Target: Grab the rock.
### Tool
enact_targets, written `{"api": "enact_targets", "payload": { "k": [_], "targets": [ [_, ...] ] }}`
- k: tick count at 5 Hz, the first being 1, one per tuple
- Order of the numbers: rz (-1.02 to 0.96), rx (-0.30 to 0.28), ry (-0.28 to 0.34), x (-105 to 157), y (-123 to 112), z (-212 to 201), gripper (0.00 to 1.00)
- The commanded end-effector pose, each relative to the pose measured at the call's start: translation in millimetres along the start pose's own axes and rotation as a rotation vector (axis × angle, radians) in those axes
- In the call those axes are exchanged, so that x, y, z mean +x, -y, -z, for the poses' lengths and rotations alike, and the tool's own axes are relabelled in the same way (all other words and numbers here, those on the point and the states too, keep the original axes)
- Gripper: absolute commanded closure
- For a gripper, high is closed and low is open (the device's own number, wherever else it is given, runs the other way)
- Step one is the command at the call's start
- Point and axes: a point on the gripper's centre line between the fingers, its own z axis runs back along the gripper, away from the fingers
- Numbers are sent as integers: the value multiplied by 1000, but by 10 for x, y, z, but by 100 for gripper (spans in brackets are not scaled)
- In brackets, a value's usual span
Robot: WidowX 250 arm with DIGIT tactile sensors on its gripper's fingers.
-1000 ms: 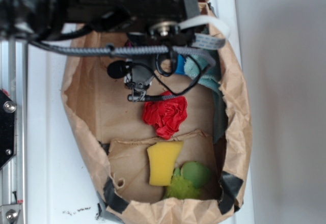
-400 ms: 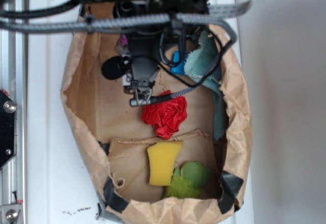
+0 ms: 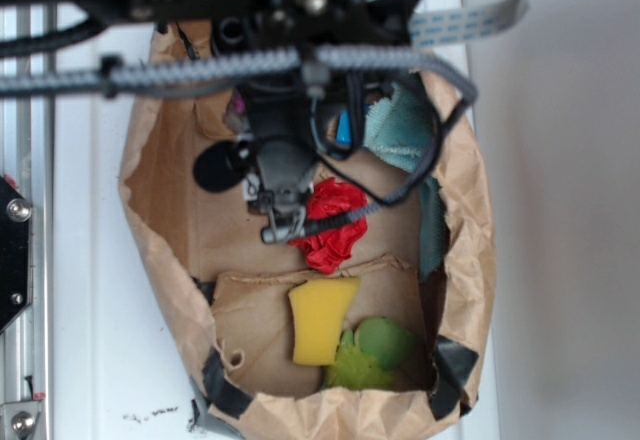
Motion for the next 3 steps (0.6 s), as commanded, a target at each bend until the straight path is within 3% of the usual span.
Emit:
{"api": "enact_targets", "payload": {
  "k": [1,3],
  "targets": [
    [10,45,131,83,223,-338,100],
    [29,13,115,137,220,-298,100]
  ]
}}
